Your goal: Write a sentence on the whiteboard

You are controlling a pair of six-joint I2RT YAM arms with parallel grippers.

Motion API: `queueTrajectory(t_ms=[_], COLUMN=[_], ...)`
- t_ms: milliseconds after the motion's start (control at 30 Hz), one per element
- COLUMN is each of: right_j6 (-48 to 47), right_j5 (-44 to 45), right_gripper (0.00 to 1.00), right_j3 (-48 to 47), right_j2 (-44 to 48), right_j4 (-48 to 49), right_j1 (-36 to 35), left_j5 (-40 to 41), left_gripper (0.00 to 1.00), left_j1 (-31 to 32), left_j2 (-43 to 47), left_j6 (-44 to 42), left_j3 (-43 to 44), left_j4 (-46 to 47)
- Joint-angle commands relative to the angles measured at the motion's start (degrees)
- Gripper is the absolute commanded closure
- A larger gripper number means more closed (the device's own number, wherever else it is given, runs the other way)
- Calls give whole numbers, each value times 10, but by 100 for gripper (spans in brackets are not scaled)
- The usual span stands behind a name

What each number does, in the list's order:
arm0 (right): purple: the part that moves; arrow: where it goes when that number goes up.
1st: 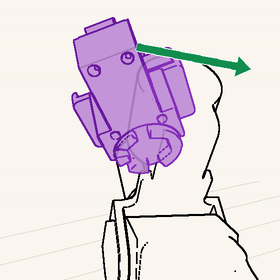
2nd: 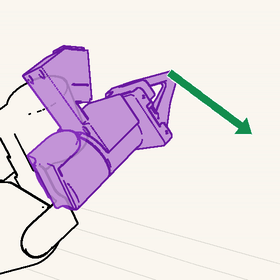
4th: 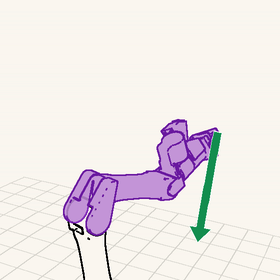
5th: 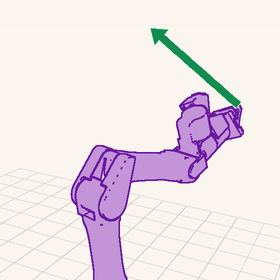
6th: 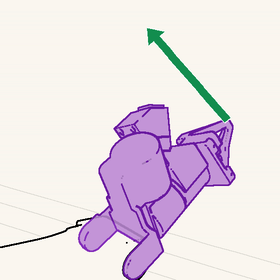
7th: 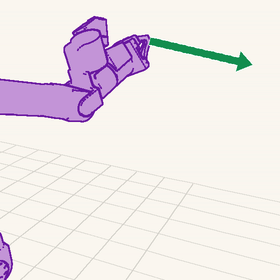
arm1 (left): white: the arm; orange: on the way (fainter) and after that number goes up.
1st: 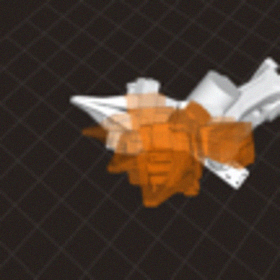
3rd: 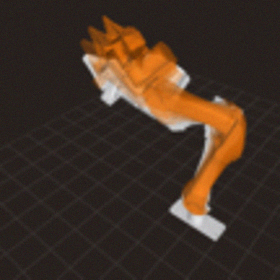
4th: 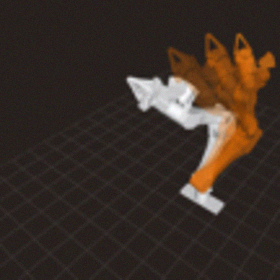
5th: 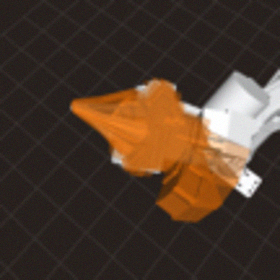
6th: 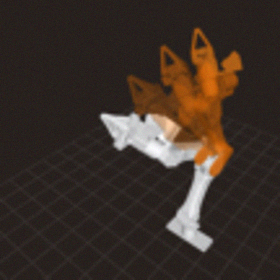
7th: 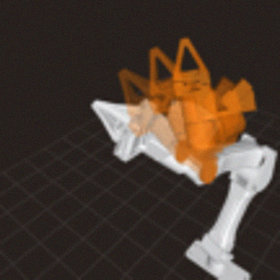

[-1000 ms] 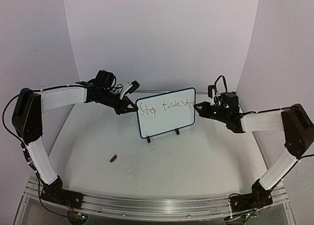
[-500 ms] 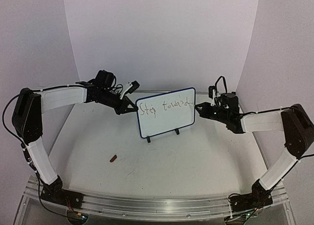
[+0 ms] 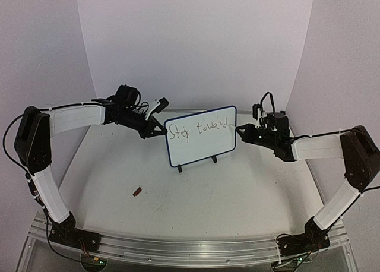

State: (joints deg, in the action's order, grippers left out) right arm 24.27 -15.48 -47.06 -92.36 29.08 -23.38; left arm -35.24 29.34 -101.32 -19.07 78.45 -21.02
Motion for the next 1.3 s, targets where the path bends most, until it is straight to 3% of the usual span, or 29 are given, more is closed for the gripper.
queueTrajectory(t_ms=[0,500,767,1067,1267], right_j6=[4,-37,-49,-66,-48], right_j5=[-2,-73,-57,14,12], right_gripper=[100,100,100,100,100], right_j3=[8,36,20,-18,-37], right_j2=[27,195,197,160,109], right_j4=[5,-137,-175,-177,-139], right_j1=[3,3,-16,-133,-184], left_j5=[59,60,55,50,48], left_gripper=[100,100,100,100,100], left_j1=[6,7,6,6,6], left_j2=[-26,-26,-26,-28,-27], left_j6=[-19,-16,-17,-18,-16], left_j3=[1,4,5,5,6], left_j4=[-58,-61,-64,-63,-62])
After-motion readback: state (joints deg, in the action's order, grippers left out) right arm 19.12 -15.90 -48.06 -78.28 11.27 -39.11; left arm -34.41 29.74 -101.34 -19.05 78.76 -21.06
